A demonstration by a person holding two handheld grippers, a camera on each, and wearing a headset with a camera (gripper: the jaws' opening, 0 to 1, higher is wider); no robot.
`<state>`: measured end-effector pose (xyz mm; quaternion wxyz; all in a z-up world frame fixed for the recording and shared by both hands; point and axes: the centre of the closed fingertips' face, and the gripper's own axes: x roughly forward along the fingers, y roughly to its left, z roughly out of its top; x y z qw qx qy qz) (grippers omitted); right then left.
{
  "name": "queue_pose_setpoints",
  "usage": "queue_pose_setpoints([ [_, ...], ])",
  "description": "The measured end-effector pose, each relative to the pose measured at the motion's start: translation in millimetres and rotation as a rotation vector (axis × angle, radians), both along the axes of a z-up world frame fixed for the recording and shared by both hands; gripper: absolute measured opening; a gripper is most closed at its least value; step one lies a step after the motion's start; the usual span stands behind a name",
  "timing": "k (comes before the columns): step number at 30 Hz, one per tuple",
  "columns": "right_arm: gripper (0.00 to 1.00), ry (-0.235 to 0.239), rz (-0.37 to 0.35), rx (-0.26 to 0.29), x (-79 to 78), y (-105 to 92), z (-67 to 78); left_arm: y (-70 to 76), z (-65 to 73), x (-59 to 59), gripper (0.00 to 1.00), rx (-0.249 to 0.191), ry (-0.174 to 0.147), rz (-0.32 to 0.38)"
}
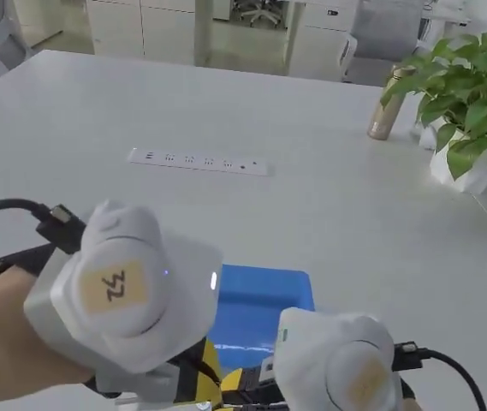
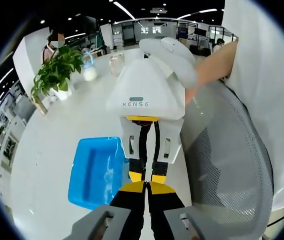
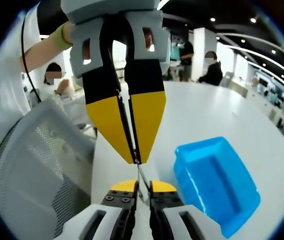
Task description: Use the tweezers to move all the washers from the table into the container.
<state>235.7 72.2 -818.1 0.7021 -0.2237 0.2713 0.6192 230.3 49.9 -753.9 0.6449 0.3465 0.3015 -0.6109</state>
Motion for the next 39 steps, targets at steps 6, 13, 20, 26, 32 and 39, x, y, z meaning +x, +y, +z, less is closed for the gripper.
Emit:
queue_pose_setpoints([
  [6,0.03,0.045,-0.058,0.024,4.5,-1.5,-0.4,-4.3,6.2,4.3,0.04,-0.087,-0.012,0.071],
  [13,0.03,0.054,-0.095,0.034,5.0,-1.3,-1.4,2.7,10.5,5.8,0.24,-0.215,0.026,0.255],
  [20,0.03,0.045,-0.125,0.035,5.7,-1.3,-1.4,19.0,10.4,3.2,0.39,-0.363,0.012,0.496],
  [26,0.03,0.054,-0.167,0.047,8.7,-2.4,-1.5,32.3,14.5,1.0,0.52,-0.477,-0.027,0.688],
  [32,0.03,0.074,-0.199,0.051,10.5,-3.4,-1.6,38.4,20.5,-1.4,0.66,-0.591,-0.049,0.809],
  [39,0.03,0.091,-0.225,0.061,11.4,-5.6,-1.4,44.4,13.0,-3.4,0.86,-0.579,-0.102,0.865],
])
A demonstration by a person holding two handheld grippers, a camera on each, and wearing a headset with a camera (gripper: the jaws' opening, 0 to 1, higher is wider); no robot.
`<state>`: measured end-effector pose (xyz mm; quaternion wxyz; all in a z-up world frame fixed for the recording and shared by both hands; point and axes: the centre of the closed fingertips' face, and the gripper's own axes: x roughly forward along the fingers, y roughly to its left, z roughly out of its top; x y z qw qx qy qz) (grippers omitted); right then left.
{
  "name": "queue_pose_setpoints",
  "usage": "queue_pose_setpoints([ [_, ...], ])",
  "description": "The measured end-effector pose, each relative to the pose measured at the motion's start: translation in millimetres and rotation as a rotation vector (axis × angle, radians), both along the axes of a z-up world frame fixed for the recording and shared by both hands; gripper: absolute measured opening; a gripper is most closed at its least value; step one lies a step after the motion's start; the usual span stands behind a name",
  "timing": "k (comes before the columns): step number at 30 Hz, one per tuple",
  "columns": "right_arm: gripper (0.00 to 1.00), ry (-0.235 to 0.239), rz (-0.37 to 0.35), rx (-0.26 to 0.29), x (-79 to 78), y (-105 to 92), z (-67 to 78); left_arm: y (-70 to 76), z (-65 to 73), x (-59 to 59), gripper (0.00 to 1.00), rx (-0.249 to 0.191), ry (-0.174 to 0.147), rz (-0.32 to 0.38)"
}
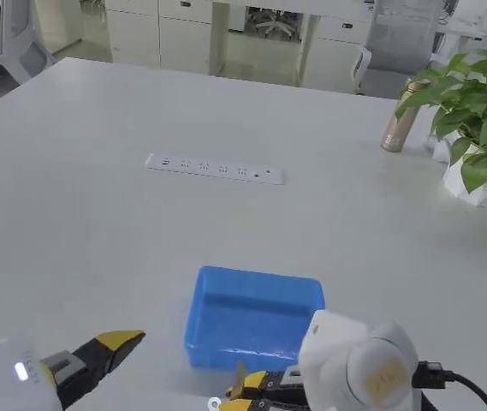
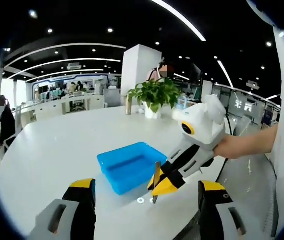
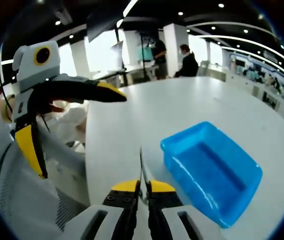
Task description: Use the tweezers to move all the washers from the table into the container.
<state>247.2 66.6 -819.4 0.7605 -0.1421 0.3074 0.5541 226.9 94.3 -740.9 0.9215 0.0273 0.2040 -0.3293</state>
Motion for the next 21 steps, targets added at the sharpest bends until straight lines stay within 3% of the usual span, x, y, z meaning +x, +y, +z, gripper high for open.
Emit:
queue_pose_setpoints([
  [1,0.03,-0.002,0.000,-0.002,0.0,0.0,0.0,-0.4,-0.7,0.1,0.90,-0.022,0.006,0.017],
  [5,0.03,0.001,-0.015,-0.007,-0.8,-1.4,-0.1,-0.9,-1.0,-1.0,0.99,-0.033,-0.011,0.041],
  [11,0.03,0.017,-0.066,0.007,-0.2,-6.3,-0.7,0.0,0.7,-5.2,0.99,-0.036,-0.057,0.050],
  [17,0.03,0.028,-0.088,0.025,2.7,-7.1,-0.8,11.8,-7.6,-6.4,0.99,-0.081,-0.055,0.117],
  [21,0.02,0.060,-0.122,0.057,3.0,-9.0,0.2,15.1,-2.3,-1.2,0.99,-0.094,-0.094,0.136],
])
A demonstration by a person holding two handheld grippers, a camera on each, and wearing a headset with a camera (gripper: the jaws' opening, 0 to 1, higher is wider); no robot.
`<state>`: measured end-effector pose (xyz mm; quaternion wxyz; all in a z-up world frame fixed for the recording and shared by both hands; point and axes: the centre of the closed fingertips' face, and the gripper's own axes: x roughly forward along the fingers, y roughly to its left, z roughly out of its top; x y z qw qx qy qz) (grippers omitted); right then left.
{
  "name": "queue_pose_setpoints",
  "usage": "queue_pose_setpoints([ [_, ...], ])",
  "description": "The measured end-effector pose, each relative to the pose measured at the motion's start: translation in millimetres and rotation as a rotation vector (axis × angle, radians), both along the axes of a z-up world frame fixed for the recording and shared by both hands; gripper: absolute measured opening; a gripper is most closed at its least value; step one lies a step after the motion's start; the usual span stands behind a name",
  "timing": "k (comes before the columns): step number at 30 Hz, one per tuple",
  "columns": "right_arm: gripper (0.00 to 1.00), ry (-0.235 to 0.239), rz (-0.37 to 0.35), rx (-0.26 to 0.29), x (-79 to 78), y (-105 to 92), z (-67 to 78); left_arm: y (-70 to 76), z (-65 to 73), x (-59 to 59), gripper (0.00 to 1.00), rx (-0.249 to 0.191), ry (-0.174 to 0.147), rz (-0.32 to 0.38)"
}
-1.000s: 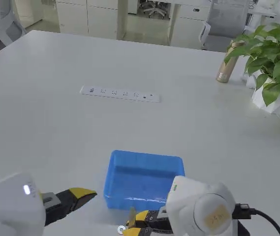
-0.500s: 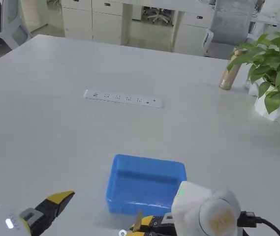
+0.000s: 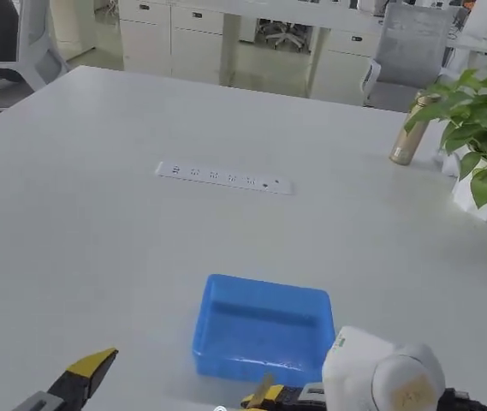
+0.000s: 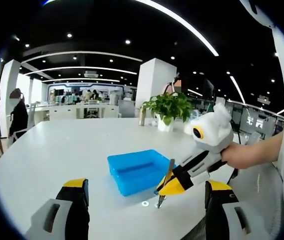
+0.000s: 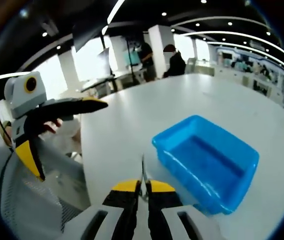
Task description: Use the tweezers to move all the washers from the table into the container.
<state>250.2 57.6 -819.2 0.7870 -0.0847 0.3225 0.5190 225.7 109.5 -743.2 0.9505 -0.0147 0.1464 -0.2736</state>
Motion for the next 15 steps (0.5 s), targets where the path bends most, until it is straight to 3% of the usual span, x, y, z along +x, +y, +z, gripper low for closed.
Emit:
queue_pose_setpoints([
  [1,0.02,0.017,-0.012,0.022,-0.1,-0.5,2.3,-1.8,2.1,-0.2,0.99,-0.012,-0.009,-0.006],
  [5,0.02,0.035,-0.049,0.060,5.5,-8.3,12.5,-4.9,-3.5,-2.2,0.99,0.020,0.008,-0.023],
  [8,0.03,0.050,-0.072,0.091,8.4,-13.9,27.6,-3.7,-3.5,-2.3,0.99,0.012,0.012,-0.018],
  [15,0.03,0.041,-0.142,0.133,21.6,-31.7,51.3,0.5,-5.8,-0.8,0.99,0.045,0.009,0.005],
])
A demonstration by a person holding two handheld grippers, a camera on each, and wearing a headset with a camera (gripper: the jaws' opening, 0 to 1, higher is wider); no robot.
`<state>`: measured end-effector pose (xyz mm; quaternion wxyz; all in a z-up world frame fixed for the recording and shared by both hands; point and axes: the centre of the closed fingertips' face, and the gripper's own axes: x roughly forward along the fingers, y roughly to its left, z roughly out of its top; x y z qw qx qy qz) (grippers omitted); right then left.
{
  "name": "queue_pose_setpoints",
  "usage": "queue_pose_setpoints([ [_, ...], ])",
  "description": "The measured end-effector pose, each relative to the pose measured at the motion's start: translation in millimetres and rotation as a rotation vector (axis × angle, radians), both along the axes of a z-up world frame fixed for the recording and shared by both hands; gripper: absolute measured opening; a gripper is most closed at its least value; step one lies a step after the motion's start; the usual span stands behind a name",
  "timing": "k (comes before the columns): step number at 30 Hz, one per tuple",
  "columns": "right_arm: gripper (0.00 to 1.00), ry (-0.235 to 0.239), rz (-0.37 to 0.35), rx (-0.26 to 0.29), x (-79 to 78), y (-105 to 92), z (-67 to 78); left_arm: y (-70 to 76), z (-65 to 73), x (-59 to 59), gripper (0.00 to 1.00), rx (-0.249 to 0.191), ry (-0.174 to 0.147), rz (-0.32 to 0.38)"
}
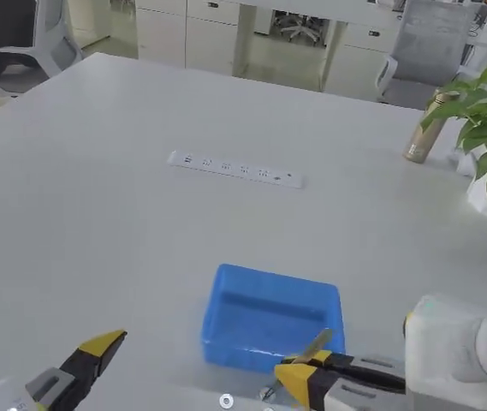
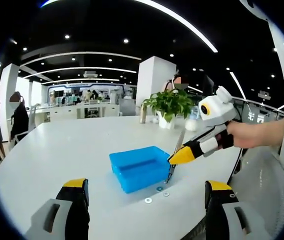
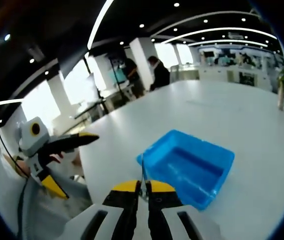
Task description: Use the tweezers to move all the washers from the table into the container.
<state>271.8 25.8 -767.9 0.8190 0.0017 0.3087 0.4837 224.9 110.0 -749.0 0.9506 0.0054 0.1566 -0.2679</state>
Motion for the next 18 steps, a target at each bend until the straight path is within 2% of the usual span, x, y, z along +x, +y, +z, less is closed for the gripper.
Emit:
queue_pose_setpoints([
  [8,0.03,-0.031,-0.024,-0.020,26.2,-21.9,12.1,2.4,-1.4,0.4,0.99,-0.011,0.014,0.013],
  [11,0.03,-0.043,-0.031,-0.032,34.6,-26.8,14.6,1.7,-5.4,-0.4,0.97,0.020,0.025,0.004],
  [14,0.03,-0.049,-0.049,-0.042,47.2,-33.4,13.2,2.2,-7.6,-1.0,0.96,0.032,0.032,0.003],
  [16,0.03,-0.049,-0.071,-0.040,56.2,-35.2,12.3,0.7,-4.2,-0.5,0.97,0.016,0.018,-0.001],
  [18,0.03,-0.053,-0.087,-0.055,63.5,-37.1,8.7,1.7,-4.1,-0.3,0.97,0.013,0.019,0.001],
])
